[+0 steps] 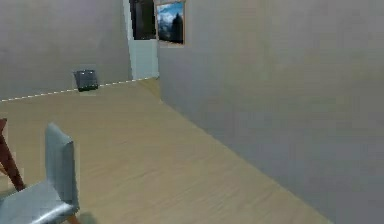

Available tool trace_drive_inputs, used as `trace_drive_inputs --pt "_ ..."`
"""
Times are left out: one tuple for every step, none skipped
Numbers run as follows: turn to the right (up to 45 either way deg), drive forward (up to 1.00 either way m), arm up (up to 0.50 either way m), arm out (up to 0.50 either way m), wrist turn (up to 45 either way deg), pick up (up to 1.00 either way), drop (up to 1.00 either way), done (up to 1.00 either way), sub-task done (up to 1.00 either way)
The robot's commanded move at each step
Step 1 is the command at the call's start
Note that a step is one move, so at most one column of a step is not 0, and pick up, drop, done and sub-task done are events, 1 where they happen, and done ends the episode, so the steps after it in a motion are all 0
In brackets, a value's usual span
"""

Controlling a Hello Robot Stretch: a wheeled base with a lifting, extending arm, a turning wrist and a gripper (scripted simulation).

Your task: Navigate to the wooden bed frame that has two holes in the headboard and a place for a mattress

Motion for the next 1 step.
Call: trace_drive_inputs --pt "0.0 1.0 0.0 0.0 0.0 0.0 0.0 0.0 0.0"
